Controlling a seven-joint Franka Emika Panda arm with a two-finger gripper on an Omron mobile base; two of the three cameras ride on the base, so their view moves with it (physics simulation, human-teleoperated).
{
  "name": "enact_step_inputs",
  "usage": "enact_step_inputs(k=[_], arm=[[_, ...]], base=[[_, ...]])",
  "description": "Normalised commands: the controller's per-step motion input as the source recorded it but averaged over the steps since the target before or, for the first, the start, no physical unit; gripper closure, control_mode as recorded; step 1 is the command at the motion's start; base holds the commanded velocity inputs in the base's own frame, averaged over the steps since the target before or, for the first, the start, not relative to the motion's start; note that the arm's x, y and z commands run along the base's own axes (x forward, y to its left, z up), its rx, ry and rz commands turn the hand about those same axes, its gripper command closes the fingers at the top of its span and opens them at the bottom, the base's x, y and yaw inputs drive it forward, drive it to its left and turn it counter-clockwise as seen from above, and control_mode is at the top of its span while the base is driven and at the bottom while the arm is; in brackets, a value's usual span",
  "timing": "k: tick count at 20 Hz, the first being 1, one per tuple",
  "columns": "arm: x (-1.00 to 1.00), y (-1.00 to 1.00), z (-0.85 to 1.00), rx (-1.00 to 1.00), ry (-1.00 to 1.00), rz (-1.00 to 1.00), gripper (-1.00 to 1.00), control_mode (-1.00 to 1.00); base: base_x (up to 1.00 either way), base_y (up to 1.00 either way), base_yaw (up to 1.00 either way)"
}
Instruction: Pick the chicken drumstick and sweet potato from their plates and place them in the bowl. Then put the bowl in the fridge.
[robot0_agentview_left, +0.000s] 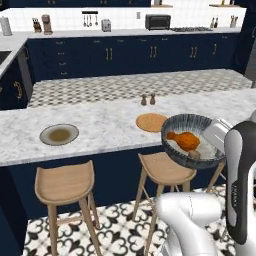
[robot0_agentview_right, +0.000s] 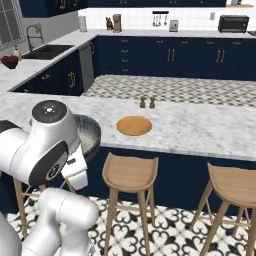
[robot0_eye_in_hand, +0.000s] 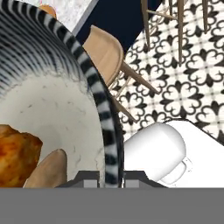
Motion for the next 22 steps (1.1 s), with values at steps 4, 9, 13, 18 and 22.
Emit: enact_step_inputs(k=[4, 9, 13, 18, 22], arm=[[0.0, 0.0, 0.0, 0.0, 0.0, 0.0, 1.0, 1.0], [0.0, 0.0, 0.0, 0.0, 0.0, 0.0, 1.0, 1.0], [0.0, 0.0, 0.0, 0.0, 0.0, 0.0, 1.0, 1.0], [0.0, 0.0, 0.0, 0.0, 0.0, 0.0, 1.0, 1.0], [0.0, 0.0, 0.0, 0.0, 0.0, 0.0, 1.0, 1.0]], base=[[-0.04, -1.0, -0.15], [-0.07, -1.0, -0.13], [-0.1, -1.0, -0.13], [-0.09, -1.0, -0.11], [-0.01, -1.0, -0.05]])
